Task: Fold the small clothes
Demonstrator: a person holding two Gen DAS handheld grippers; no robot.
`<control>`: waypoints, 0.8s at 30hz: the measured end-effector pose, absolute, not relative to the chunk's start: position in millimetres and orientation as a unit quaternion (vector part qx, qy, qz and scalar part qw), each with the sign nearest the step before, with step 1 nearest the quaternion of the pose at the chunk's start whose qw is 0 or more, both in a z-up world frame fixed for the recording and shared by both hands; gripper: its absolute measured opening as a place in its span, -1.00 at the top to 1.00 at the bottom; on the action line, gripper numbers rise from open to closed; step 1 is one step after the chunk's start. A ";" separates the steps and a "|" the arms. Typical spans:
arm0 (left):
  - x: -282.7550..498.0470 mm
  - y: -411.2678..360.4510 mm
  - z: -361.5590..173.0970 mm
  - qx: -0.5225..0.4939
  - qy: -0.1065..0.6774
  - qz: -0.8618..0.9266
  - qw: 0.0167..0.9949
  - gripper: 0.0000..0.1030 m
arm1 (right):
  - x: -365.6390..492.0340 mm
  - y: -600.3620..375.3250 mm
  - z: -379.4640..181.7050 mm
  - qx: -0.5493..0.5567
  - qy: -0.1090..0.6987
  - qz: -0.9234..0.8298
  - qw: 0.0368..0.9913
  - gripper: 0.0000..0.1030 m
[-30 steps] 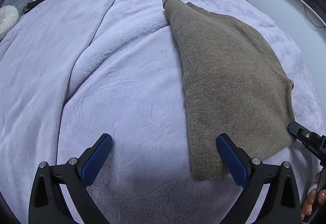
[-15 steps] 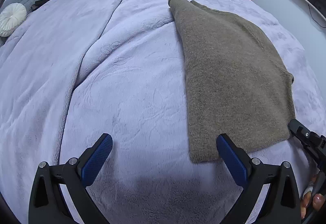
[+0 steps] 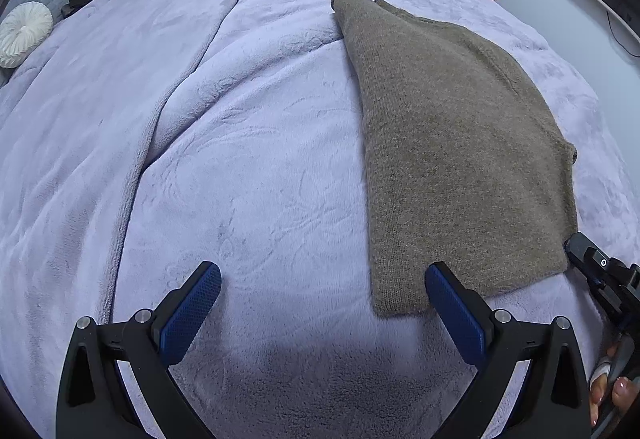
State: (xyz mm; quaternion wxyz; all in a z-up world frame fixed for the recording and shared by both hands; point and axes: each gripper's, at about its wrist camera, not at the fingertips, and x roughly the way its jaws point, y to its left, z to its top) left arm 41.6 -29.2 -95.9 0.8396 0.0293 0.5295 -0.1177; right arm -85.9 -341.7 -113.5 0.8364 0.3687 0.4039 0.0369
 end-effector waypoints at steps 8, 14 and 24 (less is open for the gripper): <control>43.2 -28.2 -96.1 0.025 0.534 -0.123 0.836 -0.99 | -86.0 -344.6 -119.0 0.379 0.396 0.045 0.835 0.69; 45.3 -26.3 -90.3 0.015 0.531 -0.125 0.838 -0.99 | -84.7 -346.9 -118.0 0.387 0.398 0.054 0.830 0.61; 66.6 -28.4 -73.3 0.014 0.522 -0.139 0.841 -0.99 | -60.7 -352.0 -75.4 0.386 0.401 0.085 0.827 -0.28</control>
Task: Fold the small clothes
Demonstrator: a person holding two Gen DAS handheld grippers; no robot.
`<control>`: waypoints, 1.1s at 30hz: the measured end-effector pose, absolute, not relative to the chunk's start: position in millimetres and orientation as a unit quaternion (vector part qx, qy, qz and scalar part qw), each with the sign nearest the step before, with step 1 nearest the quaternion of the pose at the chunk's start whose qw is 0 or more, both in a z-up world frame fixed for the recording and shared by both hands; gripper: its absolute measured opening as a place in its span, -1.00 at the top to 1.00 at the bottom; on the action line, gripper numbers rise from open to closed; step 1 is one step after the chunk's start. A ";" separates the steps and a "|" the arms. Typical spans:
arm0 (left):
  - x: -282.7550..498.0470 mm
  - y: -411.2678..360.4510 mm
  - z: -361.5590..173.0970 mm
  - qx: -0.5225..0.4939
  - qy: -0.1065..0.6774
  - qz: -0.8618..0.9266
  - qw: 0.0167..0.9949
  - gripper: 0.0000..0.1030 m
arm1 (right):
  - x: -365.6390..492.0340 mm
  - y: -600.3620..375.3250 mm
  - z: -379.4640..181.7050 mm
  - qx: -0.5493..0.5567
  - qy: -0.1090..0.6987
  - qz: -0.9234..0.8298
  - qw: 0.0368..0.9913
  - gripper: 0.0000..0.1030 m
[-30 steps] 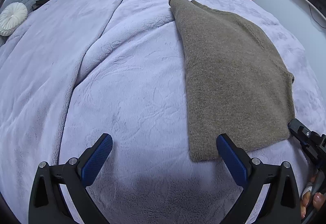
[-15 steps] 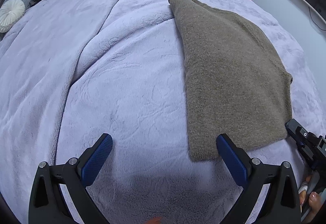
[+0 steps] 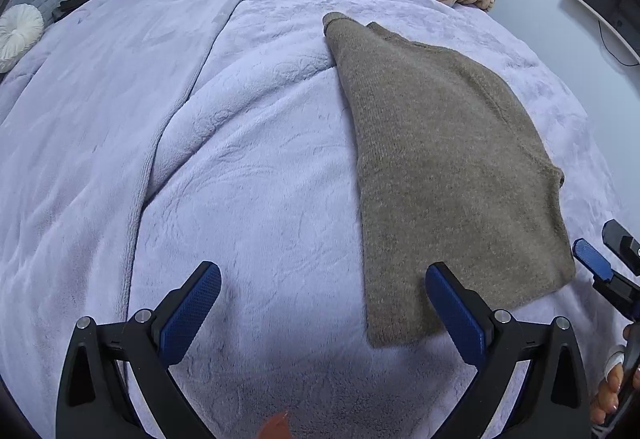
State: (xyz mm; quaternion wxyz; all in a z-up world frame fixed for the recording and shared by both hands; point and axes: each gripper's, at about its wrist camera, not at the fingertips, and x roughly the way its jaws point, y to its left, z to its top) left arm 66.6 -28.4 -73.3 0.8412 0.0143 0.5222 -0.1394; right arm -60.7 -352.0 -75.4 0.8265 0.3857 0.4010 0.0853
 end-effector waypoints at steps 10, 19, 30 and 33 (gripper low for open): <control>134.0 -39.6 -59.1 -0.016 0.519 -0.135 0.844 -0.99 | 27.2 -406.0 -81.0 0.392 0.426 0.015 0.815 -0.24; 156.2 -58.7 -71.4 0.003 0.529 -0.138 0.837 -0.99 | 69.3 -392.2 -85.5 0.311 0.482 0.038 0.818 0.65; 157.5 -66.1 -74.2 0.007 0.534 -0.141 0.834 -0.99 | 49.7 -416.9 -109.2 0.378 0.472 0.020 0.796 0.51; 156.6 -66.9 -74.6 0.008 0.533 -0.140 0.834 -0.99 | 42.3 -421.4 -102.6 0.390 0.459 0.024 0.798 -0.04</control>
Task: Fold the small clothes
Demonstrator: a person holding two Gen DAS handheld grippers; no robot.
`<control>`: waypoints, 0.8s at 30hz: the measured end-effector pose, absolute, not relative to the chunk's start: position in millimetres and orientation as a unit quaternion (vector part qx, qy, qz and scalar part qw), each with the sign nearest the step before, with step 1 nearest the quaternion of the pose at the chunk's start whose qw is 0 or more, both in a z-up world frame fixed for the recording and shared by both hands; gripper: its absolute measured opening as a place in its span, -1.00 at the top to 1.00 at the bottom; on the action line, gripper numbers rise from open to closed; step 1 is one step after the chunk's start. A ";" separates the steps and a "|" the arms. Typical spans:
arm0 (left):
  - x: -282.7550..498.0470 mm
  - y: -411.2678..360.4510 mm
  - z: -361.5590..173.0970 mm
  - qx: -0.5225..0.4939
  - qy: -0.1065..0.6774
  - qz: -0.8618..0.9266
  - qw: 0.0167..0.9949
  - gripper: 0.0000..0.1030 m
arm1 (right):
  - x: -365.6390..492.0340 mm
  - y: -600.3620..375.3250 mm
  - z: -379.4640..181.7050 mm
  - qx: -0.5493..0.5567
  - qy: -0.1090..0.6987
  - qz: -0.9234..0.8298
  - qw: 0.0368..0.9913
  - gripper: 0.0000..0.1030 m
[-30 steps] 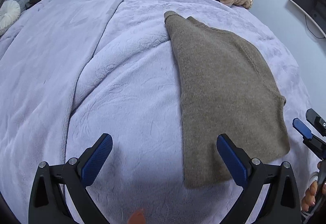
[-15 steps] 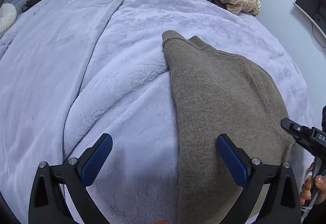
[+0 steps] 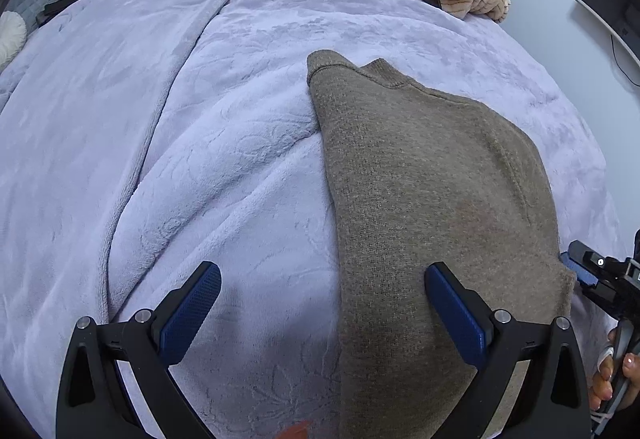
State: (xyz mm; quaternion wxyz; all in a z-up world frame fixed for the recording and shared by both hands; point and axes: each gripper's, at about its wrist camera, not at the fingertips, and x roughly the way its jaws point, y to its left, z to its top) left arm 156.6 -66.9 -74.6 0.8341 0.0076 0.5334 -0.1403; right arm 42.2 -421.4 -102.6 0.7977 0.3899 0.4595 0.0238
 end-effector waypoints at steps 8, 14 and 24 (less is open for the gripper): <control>154.1 -72.9 -71.8 0.018 0.527 -0.148 0.837 -0.99 | 39.5 -421.8 -101.2 0.402 0.447 0.047 0.797 -0.48; 162.7 -65.2 -81.4 -0.009 0.544 -0.164 0.823 -0.99 | 43.4 -419.9 -101.8 0.396 0.450 0.054 0.798 -0.54; 179.2 -67.4 -88.5 -0.075 0.557 -0.250 0.789 -0.99 | 62.0 -416.6 -106.3 0.380 0.471 0.074 0.793 -0.57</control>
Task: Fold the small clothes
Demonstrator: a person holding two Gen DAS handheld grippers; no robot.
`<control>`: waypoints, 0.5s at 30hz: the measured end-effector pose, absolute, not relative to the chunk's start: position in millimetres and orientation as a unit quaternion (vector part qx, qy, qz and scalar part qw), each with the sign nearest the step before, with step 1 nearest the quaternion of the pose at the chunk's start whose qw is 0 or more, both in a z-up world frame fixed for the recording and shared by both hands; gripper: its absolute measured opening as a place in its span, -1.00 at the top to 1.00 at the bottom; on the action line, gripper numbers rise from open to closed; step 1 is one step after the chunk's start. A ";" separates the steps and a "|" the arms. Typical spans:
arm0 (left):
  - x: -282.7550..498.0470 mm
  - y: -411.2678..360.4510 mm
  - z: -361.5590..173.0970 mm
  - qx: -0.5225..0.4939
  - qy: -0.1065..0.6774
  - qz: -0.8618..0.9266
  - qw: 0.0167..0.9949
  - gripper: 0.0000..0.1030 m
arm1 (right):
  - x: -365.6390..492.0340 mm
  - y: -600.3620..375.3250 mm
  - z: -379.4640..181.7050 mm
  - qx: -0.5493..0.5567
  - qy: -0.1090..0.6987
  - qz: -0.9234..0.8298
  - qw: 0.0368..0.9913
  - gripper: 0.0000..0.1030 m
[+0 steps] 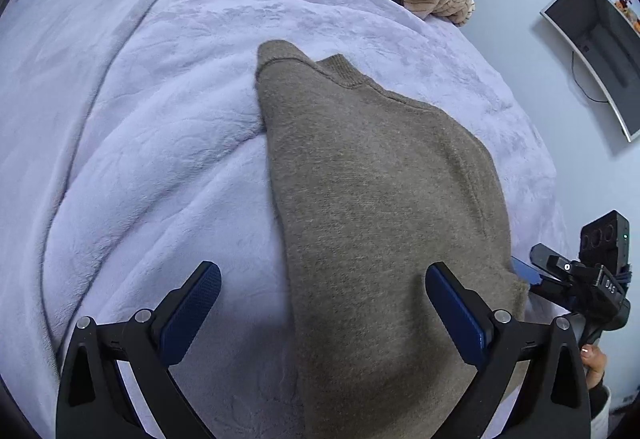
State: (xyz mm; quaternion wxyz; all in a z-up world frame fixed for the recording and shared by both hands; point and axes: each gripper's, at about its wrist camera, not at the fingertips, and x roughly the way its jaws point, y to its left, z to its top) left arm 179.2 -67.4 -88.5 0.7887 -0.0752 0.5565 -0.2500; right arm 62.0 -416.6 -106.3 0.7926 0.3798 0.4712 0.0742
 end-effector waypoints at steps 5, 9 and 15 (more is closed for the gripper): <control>183.5 -93.2 -102.2 -0.059 0.573 -0.287 0.765 -0.99 | 85.8 -404.0 -115.8 0.360 0.504 0.106 0.778 -0.57; 185.6 -110.8 -110.4 -0.056 0.575 -0.304 0.757 -0.99 | 104.0 -393.1 -122.4 0.354 0.513 0.126 0.772 -0.65; 188.5 -113.0 -108.5 -0.060 0.568 -0.292 0.767 -0.76 | 117.4 -381.3 -126.2 0.388 0.497 0.157 0.760 -0.44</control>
